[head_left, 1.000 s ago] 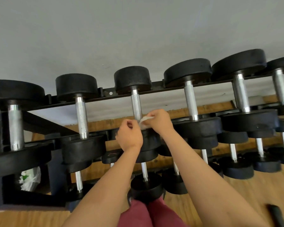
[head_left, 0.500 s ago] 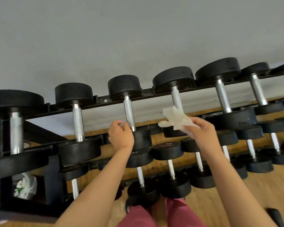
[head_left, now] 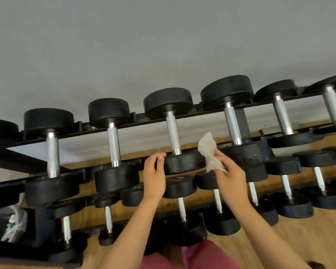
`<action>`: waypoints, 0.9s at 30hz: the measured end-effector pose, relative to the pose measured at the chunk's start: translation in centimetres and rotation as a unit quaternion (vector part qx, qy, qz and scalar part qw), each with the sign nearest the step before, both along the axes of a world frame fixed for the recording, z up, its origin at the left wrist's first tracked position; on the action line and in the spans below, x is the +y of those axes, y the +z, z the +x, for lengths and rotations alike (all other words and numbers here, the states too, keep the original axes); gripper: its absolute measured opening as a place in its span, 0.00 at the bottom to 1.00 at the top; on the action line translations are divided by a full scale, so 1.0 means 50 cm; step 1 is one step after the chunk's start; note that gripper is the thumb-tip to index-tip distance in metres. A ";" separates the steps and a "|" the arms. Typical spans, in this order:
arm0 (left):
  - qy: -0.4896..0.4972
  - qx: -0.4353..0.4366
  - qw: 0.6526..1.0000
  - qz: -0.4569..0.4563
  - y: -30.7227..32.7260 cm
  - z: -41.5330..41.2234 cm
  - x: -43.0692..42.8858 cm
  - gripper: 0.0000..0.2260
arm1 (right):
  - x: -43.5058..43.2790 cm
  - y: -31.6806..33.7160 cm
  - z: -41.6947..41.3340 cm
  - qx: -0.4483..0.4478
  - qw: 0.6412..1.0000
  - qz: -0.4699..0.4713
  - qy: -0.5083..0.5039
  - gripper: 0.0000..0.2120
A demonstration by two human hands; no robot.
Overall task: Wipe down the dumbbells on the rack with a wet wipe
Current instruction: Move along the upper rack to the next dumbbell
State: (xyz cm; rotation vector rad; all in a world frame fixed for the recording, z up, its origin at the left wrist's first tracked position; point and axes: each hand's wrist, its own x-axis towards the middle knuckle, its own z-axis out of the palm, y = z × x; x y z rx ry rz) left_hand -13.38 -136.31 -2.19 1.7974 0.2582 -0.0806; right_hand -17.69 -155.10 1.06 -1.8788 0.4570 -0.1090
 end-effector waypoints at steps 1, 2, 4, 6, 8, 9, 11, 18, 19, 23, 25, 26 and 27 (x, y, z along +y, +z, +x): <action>-0.010 0.004 1.000 -0.009 0.000 0.000 0.009 0.12 | 0.022 -0.013 -0.010 -0.004 0.999 0.000 0.043 0.22; -0.021 0.007 1.000 -0.020 0.002 0.003 0.019 0.14 | 0.047 -0.026 -0.022 -0.022 0.996 -0.008 0.082 0.23; -0.038 0.013 0.998 -0.042 0.008 0.013 0.041 0.16 | 0.091 -0.054 -0.041 -0.087 0.984 -0.072 0.138 0.26; -0.047 0.031 0.996 -0.064 0.013 0.024 0.060 0.18 | 0.123 -0.079 -0.046 -0.124 0.957 -0.182 0.190 0.30; -0.044 0.051 0.992 -0.104 0.014 0.026 0.072 0.17 | 0.152 -0.091 -0.036 -0.147 0.906 -0.322 0.230 0.31; -0.035 0.064 0.988 -0.132 0.015 0.025 0.075 0.16 | 0.169 -0.093 -0.027 -0.151 0.880 -0.380 0.243 0.31; -0.019 0.082 0.980 -0.179 0.016 0.022 0.080 0.16 | 0.202 -0.097 -0.007 -0.140 0.829 -0.467 0.274 0.32; -0.066 0.081 0.984 -0.142 0.021 0.034 0.093 0.17 | 0.178 -0.113 -0.001 -0.174 0.781 -0.550 0.238 0.35; -0.072 0.074 0.987 -0.124 0.021 0.034 0.092 0.17 | 0.163 -0.112 -0.004 -0.194 0.796 -0.528 0.224 0.35; -0.075 0.040 0.995 -0.049 0.021 0.028 0.080 0.14 | 0.117 -0.120 -0.002 -0.179 0.879 -0.398 0.193 0.41; -0.062 0.037 0.997 -0.033 0.023 0.029 0.069 0.12 | 0.101 -0.119 0.004 -0.135 0.939 -0.269 0.165 0.37; -0.053 0.040 0.998 -0.025 0.024 0.031 0.064 0.11 | 0.097 -0.118 0.004 -0.117 0.963 -0.190 0.152 0.36; -0.042 0.042 0.998 -0.014 0.024 0.034 0.057 0.10 | 0.095 -0.124 0.004 -0.110 0.977 -0.121 0.136 0.34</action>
